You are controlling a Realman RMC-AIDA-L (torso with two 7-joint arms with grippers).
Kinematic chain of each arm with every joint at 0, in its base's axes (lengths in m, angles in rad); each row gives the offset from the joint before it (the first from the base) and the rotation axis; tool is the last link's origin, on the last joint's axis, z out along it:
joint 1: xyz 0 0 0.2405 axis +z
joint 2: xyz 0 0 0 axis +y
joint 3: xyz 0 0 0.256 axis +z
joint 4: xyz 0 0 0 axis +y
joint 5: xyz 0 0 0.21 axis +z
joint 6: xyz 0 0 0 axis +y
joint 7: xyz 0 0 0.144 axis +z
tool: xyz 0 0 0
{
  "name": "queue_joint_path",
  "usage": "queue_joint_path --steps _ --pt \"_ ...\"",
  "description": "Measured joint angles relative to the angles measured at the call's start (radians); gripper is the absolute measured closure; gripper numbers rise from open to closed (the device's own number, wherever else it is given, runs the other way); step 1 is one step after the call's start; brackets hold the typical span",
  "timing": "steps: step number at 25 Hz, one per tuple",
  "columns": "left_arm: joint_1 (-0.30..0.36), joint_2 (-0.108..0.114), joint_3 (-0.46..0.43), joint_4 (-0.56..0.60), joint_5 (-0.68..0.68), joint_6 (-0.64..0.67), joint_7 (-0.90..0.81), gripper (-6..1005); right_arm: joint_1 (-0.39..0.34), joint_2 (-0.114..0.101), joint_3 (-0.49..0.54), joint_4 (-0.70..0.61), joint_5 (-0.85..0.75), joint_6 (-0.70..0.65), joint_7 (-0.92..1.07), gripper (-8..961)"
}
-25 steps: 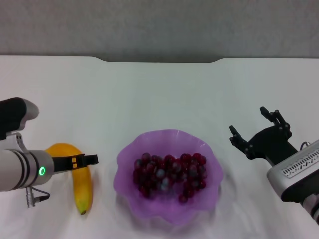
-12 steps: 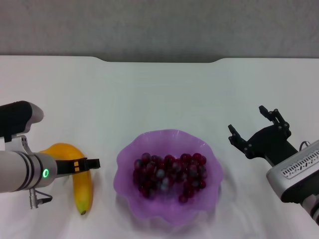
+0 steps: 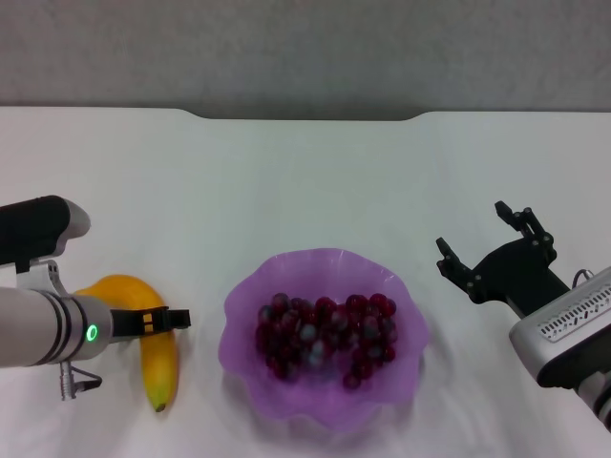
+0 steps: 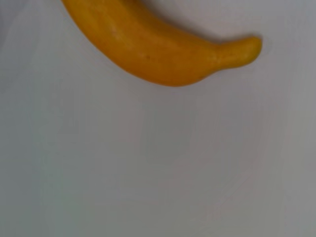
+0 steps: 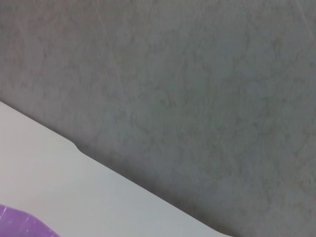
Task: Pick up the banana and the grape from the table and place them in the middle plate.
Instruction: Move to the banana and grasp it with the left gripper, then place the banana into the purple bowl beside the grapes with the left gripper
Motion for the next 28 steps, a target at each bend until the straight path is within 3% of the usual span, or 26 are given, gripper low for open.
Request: queue_joint_path --steps 7,18,20,28 --pt "0.002 0.000 0.002 -0.001 0.000 0.000 0.003 154 0.000 0.000 0.000 -0.002 -0.001 0.000 0.000 70" --pt "0.009 -0.001 0.004 -0.006 -0.001 0.007 0.006 456 0.003 0.000 0.000 -0.007 -0.002 0.000 0.000 70" --pt "0.014 -0.001 0.005 -0.015 -0.001 0.007 0.006 473 0.003 0.000 0.000 -0.008 -0.002 0.000 0.000 70" --pt "0.123 0.003 0.026 -0.184 -0.001 0.056 0.044 480 0.003 0.000 0.000 -0.009 -0.002 0.000 0.000 69"
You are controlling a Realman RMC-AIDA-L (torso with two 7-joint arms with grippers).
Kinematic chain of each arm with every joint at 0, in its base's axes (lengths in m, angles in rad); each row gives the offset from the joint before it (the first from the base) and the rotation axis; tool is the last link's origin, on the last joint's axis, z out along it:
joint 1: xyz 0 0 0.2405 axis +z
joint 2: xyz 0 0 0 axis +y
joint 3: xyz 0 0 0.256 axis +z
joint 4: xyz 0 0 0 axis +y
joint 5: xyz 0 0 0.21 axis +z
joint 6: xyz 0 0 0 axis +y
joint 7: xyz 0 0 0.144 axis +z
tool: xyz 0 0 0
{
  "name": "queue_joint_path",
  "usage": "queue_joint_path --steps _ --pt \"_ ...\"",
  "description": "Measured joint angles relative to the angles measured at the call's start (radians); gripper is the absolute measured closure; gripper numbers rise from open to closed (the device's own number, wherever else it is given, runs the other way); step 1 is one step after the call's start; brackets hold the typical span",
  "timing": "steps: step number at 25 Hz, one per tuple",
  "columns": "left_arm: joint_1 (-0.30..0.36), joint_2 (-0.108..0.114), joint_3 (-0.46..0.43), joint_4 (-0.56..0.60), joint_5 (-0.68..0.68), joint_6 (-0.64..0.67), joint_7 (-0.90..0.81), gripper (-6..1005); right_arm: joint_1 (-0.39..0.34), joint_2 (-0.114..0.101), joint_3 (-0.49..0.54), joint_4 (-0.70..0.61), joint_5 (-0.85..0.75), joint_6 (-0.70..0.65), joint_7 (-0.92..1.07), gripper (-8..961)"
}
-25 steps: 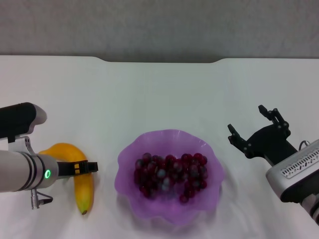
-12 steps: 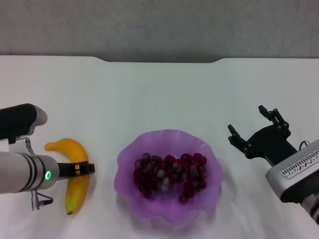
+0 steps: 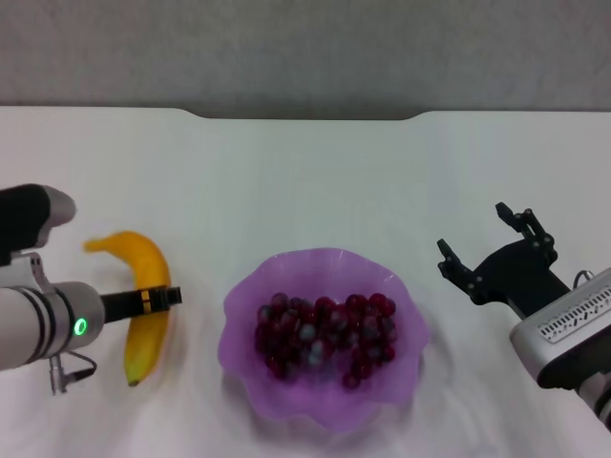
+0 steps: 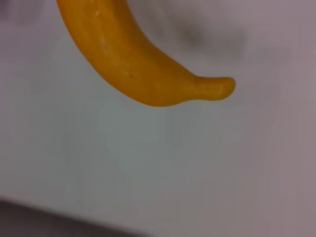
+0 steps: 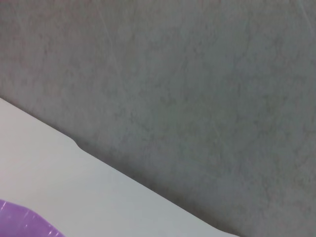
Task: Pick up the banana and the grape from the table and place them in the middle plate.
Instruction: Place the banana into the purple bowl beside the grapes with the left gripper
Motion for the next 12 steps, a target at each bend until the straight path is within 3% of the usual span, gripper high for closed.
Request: queue_joint_path --steps 7,9,12 --pt "0.164 0.000 0.002 -0.159 -0.033 0.159 0.130 480 -0.001 0.000 0.000 -0.008 0.004 0.000 0.000 69" --pt "0.240 0.000 0.045 -0.242 -0.088 0.230 0.226 480 -0.001 0.000 0.000 -0.009 0.005 0.000 0.000 70" --pt "0.282 0.000 0.078 -0.304 -0.149 0.235 0.309 480 -0.002 0.000 0.000 -0.010 0.005 0.000 0.000 70"
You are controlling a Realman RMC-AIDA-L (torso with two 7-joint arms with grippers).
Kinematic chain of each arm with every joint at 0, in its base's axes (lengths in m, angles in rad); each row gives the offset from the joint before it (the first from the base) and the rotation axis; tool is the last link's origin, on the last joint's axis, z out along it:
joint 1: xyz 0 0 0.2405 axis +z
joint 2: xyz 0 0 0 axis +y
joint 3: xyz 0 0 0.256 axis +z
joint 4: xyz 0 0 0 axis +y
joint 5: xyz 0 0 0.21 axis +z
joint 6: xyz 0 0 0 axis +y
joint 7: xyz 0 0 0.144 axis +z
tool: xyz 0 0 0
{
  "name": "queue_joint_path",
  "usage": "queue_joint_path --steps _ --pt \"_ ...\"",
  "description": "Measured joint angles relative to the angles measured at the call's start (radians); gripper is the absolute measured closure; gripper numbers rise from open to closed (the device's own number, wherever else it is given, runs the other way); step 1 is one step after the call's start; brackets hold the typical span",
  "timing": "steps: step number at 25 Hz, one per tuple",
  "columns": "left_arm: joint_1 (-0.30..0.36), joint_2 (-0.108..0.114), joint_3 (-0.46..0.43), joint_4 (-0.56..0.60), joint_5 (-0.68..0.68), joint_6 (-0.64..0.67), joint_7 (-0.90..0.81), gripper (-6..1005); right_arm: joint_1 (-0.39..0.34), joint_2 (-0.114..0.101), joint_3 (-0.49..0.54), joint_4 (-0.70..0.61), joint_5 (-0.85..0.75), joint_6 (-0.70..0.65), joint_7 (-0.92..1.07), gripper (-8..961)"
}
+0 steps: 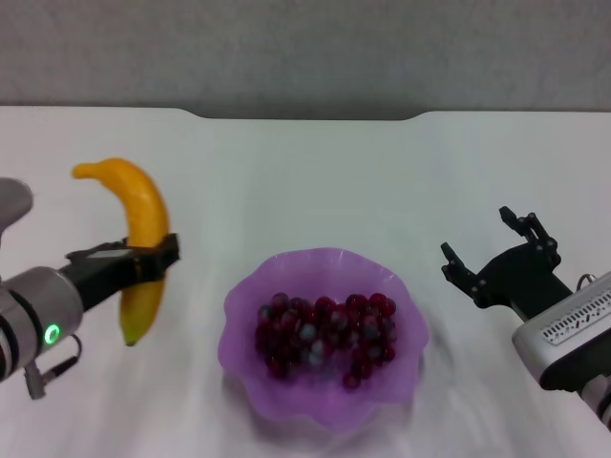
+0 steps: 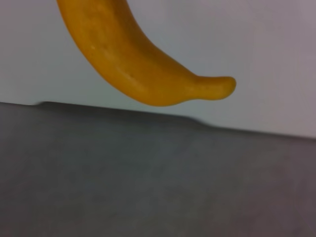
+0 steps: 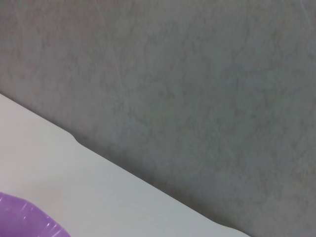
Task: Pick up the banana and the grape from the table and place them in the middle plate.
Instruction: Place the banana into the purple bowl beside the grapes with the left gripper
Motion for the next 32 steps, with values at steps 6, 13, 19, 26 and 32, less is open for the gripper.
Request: queue_joint_path --steps 6,13,19,26,32 --pt "0.023 0.002 0.002 -0.137 -0.130 -0.208 0.112 479 -0.001 0.000 0.000 -0.001 -0.001 0.000 0.000 70" --pt "-0.004 -0.001 0.044 -0.159 -0.189 -0.313 0.274 479 0.004 0.000 0.000 -0.002 -0.003 0.000 0.000 69" --pt "-0.038 -0.002 0.083 -0.144 -0.181 -0.307 0.275 478 0.004 0.000 0.000 -0.001 -0.004 0.000 0.000 69" --pt "-0.155 -0.003 0.110 -0.007 -0.175 -0.304 0.255 478 0.005 0.000 -0.001 0.002 -0.007 0.000 0.000 69" --pt "-0.234 -0.004 0.117 0.071 -0.175 -0.292 0.206 477 0.008 0.000 -0.002 0.001 -0.007 0.000 0.000 69"
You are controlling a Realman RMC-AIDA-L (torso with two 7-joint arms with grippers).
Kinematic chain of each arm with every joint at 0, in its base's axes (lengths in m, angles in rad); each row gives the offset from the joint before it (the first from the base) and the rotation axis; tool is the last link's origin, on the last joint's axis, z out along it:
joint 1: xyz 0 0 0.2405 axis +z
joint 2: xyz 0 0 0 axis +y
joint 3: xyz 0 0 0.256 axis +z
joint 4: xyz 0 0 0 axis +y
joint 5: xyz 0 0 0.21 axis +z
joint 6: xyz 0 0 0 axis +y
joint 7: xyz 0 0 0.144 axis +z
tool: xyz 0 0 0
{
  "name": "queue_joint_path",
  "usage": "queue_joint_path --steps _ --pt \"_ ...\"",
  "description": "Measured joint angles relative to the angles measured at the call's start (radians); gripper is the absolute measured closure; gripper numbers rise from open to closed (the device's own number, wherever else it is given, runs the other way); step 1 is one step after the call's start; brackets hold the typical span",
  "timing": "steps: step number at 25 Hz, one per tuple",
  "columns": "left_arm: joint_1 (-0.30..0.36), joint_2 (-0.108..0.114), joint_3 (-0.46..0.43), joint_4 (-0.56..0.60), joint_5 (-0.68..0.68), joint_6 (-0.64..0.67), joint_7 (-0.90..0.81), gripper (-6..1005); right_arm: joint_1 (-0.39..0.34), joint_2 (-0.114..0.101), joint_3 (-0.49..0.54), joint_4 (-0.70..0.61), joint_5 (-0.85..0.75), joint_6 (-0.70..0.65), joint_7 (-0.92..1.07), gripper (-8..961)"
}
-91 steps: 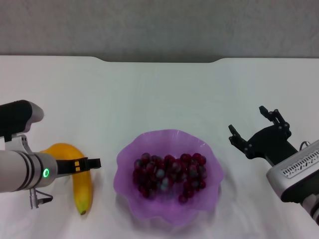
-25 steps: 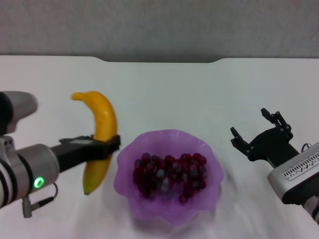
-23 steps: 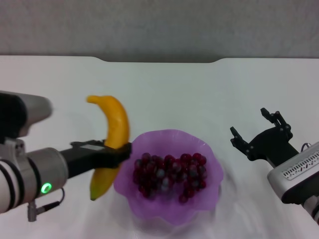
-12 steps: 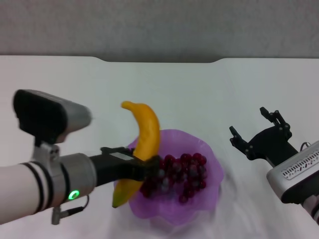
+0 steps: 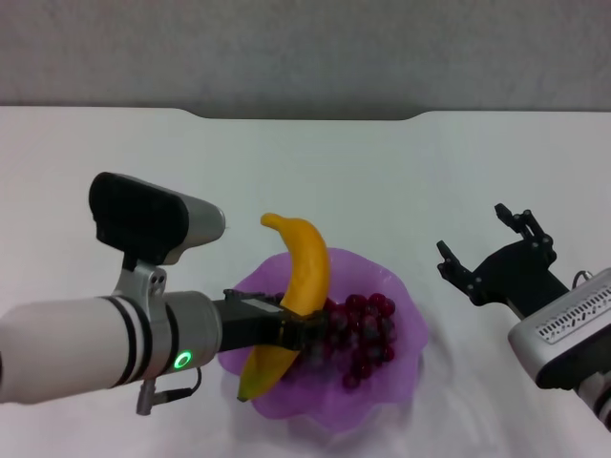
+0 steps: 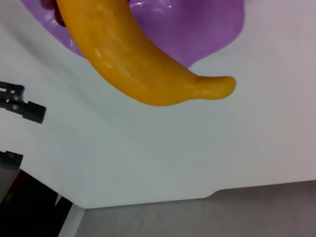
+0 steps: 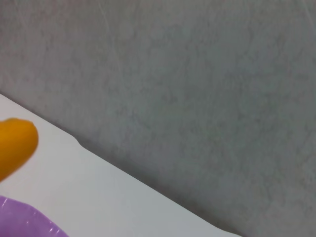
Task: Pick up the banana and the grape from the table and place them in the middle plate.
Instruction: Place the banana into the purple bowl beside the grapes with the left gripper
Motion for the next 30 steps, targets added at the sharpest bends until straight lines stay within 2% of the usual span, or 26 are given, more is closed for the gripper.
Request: queue_joint_path --steps 18,25,30 --pt "-0.037 0.001 0.040 0.032 -0.010 0.041 0.000 476 0.006 0.000 -0.009 0.000 0.000 0.000 0.000 70" --pt "-0.035 0.001 0.040 0.033 -0.010 0.052 0.002 330 0.006 0.000 -0.008 0.000 0.000 0.000 0.000 70" --pt "-0.028 0.001 0.038 0.031 -0.009 0.063 0.002 107 0.006 0.000 -0.009 0.000 0.000 0.000 0.000 70"
